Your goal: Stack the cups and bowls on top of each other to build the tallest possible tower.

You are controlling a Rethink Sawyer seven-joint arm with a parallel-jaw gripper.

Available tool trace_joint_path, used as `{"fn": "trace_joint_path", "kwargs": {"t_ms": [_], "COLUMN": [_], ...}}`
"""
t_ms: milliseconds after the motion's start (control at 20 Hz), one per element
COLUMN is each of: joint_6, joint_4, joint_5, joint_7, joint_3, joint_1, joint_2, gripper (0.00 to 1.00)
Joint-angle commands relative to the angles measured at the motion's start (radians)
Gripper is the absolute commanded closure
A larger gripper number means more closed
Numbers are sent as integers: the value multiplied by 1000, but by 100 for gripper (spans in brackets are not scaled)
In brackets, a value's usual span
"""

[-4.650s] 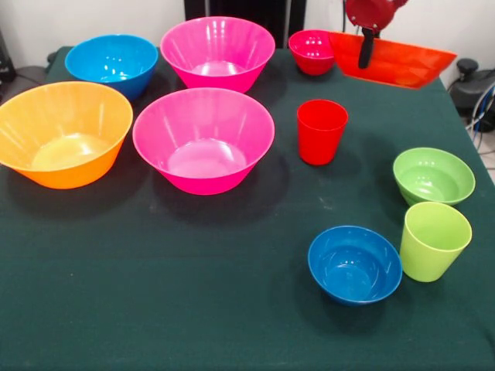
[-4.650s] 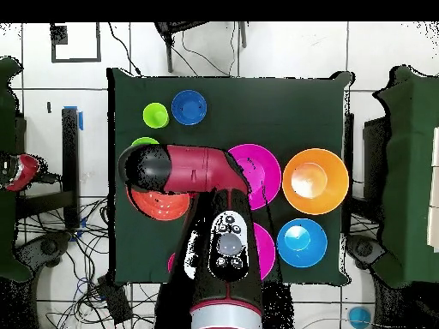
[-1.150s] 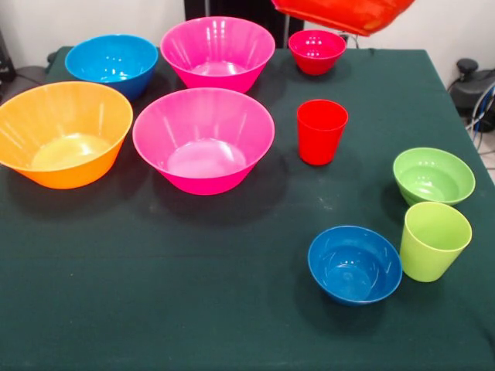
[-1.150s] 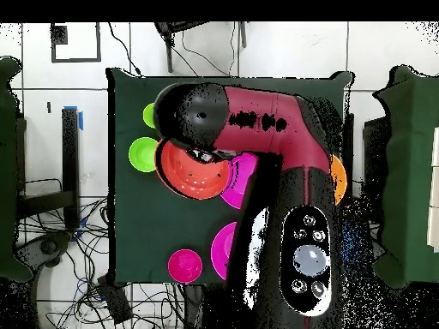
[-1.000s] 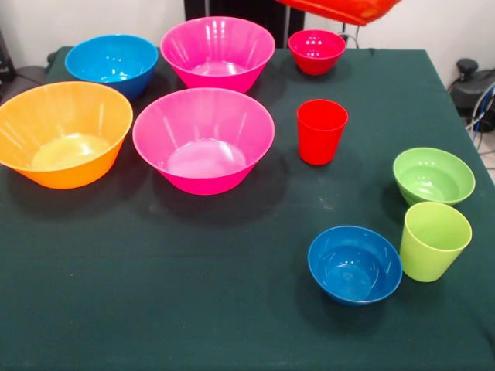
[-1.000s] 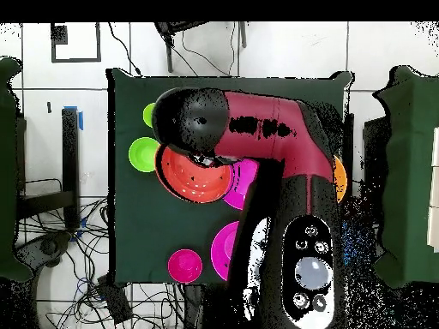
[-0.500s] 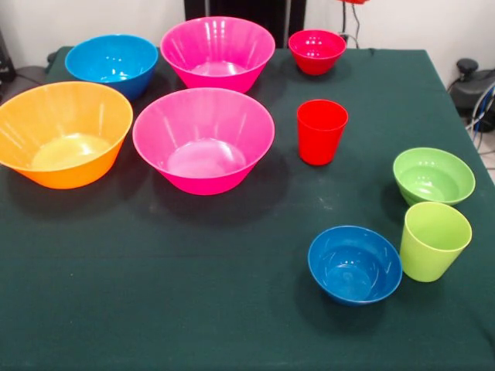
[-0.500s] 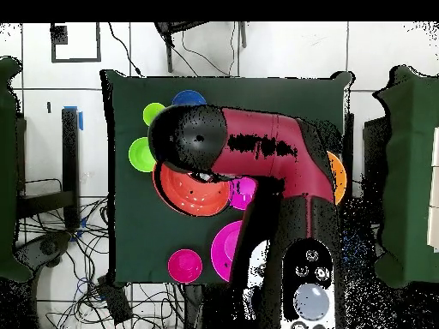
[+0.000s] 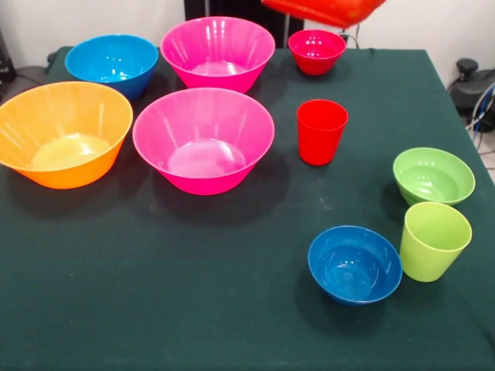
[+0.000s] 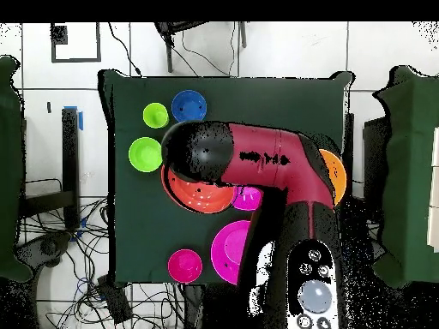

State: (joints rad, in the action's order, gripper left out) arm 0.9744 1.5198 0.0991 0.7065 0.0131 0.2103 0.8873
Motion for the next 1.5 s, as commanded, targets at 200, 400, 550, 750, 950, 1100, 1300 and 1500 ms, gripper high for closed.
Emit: {"fn": "trace_joint_path", "kwargs": {"t_ms": [200, 400, 550, 750, 950, 1100, 1300, 1500], "joint_6": [-206, -223, -219, -195, -150, -129, -139, -106], "joint_4": [118, 132, 139, 132, 149, 136, 155, 138], "joint_5": [99, 86, 78, 78, 42, 51, 32, 18], "joint_7": [123, 114, 99, 114, 116, 129, 134, 160], "joint_3": [50, 59, 66, 53, 65, 51, 62, 59], "joint_1": [-1, 6, 15, 0, -2, -17, -17, -37], "joint_2": [-115, -117, -113, -104, -71, -67, -56, -55], "gripper": [100, 100, 100, 100, 100, 100, 100, 100]}}
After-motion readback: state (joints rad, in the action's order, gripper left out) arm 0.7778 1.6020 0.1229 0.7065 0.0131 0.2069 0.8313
